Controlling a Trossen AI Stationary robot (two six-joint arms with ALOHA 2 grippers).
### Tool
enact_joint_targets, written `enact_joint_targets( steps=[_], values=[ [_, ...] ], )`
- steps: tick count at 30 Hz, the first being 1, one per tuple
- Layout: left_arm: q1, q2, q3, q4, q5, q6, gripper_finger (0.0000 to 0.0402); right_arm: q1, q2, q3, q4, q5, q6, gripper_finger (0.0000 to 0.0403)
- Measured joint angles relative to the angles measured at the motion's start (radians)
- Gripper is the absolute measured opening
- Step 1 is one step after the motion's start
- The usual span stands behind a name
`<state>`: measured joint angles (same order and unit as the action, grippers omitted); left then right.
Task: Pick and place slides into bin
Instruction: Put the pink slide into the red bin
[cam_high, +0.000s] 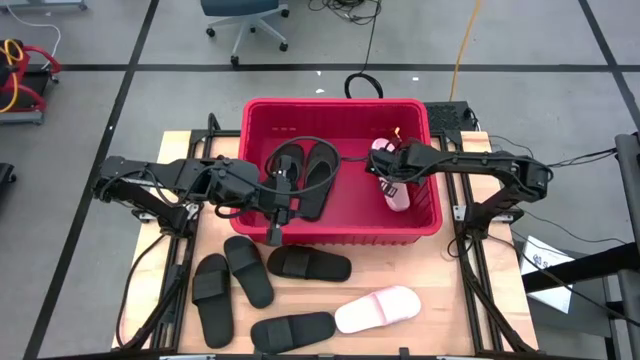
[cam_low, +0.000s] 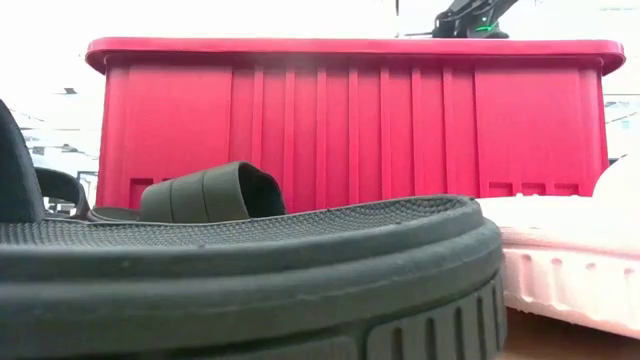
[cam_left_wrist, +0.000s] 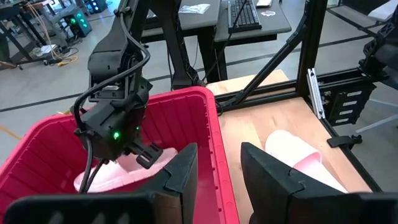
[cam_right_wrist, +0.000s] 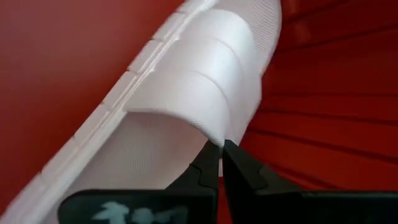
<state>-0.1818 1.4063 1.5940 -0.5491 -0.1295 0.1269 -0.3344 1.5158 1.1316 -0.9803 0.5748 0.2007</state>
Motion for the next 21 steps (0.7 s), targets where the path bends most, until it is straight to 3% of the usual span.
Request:
enact_joint_targets(
  steps=[21],
  values=[
    [0.0,0.0,0.0,0.0,0.0,0.048,0.0122,-0.013,0.002,-0.039,0.074,-0.09,-0.032,0.0]
  ],
)
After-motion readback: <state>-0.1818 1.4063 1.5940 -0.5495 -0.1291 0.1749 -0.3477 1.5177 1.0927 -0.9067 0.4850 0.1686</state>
